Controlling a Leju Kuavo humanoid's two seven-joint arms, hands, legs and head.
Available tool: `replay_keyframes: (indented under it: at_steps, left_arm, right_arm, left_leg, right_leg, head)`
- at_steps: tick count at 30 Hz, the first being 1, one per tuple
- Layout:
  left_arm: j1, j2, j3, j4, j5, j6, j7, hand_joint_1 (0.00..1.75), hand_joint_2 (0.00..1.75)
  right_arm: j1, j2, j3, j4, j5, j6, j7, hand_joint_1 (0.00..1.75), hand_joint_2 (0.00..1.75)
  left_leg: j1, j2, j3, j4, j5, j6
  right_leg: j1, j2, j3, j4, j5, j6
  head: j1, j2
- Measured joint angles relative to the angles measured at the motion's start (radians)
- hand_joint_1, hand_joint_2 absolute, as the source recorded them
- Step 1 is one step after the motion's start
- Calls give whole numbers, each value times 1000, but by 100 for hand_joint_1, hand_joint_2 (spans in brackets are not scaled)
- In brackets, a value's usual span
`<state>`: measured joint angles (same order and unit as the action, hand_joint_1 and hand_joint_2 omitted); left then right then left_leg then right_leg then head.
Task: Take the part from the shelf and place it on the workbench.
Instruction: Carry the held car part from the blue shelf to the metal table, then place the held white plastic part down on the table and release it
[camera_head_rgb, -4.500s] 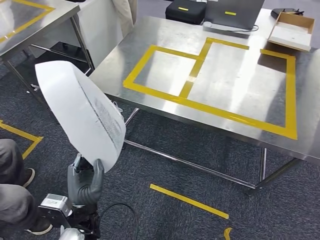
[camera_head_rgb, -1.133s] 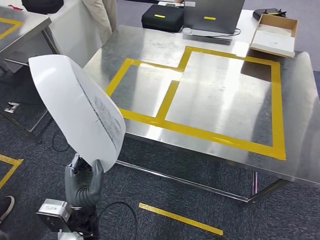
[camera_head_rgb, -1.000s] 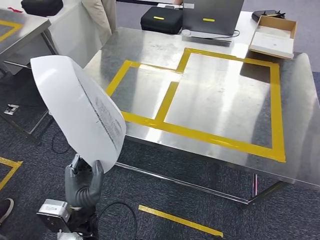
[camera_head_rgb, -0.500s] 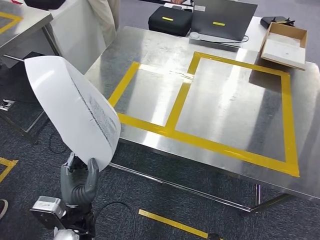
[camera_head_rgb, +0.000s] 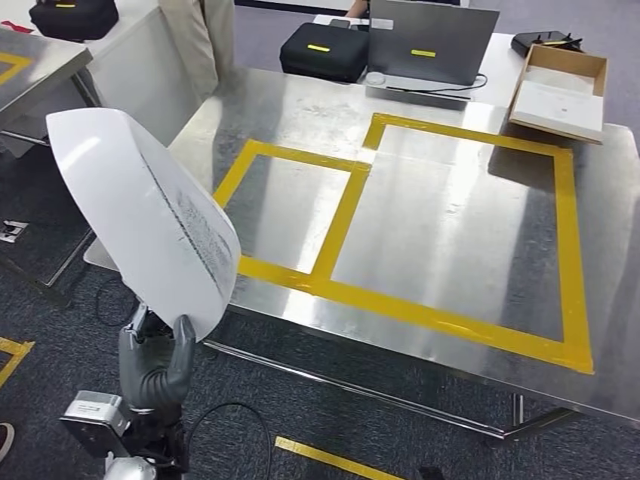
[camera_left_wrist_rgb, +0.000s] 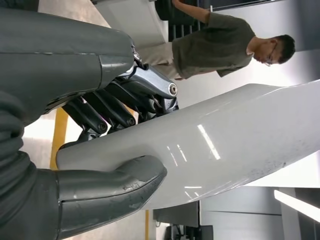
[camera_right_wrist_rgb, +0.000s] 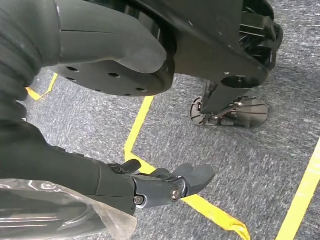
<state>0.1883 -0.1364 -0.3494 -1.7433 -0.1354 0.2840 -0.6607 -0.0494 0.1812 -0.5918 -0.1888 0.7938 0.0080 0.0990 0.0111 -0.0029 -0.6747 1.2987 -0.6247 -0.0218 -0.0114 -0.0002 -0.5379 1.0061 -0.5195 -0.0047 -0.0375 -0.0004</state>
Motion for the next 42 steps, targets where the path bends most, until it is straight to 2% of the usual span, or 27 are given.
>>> replay_keyframes:
  at_steps: [1,3,4,5,7,9,13,17,19,22,24,26,29,36,42]
  left_arm:
    - [0,1,0,0,0,1,0,175,175]
    - [0,2,0,1,-2,6,0,175,175]
    - [-1,2,0,1,-4,9,0,175,175]
    - [-1,1,0,2,-6,12,1,175,175]
    - [-1,0,0,4,-10,16,2,175,175]
    - [0,0,1,4,-20,21,2,175,175]
    - [-6,-1,2,11,-117,84,19,175,175]
    - [-31,2,2,30,-281,197,51,175,175]
    - [-44,3,2,39,-350,243,70,175,175]
    - [-81,11,11,62,-586,359,150,175,175]
    - [-125,25,33,89,-748,397,219,175,175]
    - [-178,49,61,131,-840,405,267,175,175]
    - [-258,90,108,204,-870,407,298,175,175]
    - [-355,138,159,307,-899,407,339,175,175]
    - [-581,192,207,562,-888,309,359,175,175]
  right_arm:
    - [1,0,0,0,-1,0,0,0,175]
    - [2,0,-1,0,-1,-1,1,0,175]
    - [1,0,-1,0,-1,-3,1,0,175]
    - [0,0,-2,0,-1,-4,2,0,175]
    - [-1,0,-4,0,-2,-8,3,0,175]
    - [-1,-1,-5,0,-2,-10,4,0,175]
    - [0,-1,-7,0,-3,-13,4,0,175]
    - [-1,-1,-10,0,3,-13,8,0,175]
    - [-1,-1,-12,0,6,-13,6,0,175]
    - [-2,-1,-14,0,16,-12,-5,0,175]
    - [-5,-1,-14,0,24,-8,-9,0,175]
    - [-6,-1,-14,0,31,-3,-12,0,175]
    - [-6,-1,-14,0,40,2,-16,0,175]
    - [-6,-1,-14,0,51,7,-19,0,175]
    - [-15,-1,-14,0,71,19,-15,0,175]
  left_leg:
    - [2,0,-2,-25,37,-1]
    - [4,0,30,-141,125,0]
    - [3,0,50,-197,150,2]
    - [3,-1,64,-234,159,5]
    - [1,-2,73,-258,151,12]
    - [-1,-3,73,-258,148,16]
    - [-3,-3,73,-258,143,23]
    - [-5,-3,73,-257,140,28]
    - [-5,-3,74,-257,140,29]
    - [-5,-3,76,-257,139,29]
    - [-5,-3,80,-258,139,29]
    - [-5,-3,83,-260,140,29]
    - [-4,-3,85,-262,141,28]
    - [-3,-3,85,-263,143,27]
    - [-2,-3,86,-264,144,27]
  right_leg:
    - [-1,2,10,0,-7,2]
    - [-1,5,29,0,-22,11]
    - [0,7,32,1,-30,17]
    - [2,8,32,2,-37,22]
    - [4,7,30,1,-44,17]
    - [4,6,34,-5,-44,9]
    - [2,6,50,-16,-41,16]
    - [1,6,53,-22,-42,32]
    - [0,6,53,-23,-42,36]
    - [0,5,48,-23,-43,40]
    - [0,4,47,-23,-44,41]
    - [1,4,49,-23,-44,41]
    - [2,5,55,-21,-43,41]
    - [2,5,60,-20,-44,41]
    - [3,4,59,-19,-43,40]
  head:
    - [0,0]
    - [0,0]
    - [-1,0]
    - [0,0]
    - [3,0]
    - [6,0]
    - [6,0]
    - [6,0]
    - [5,0]
    - [5,0]
    - [5,0]
    - [5,0]
    - [5,0]
    - [5,0]
    - [5,0]
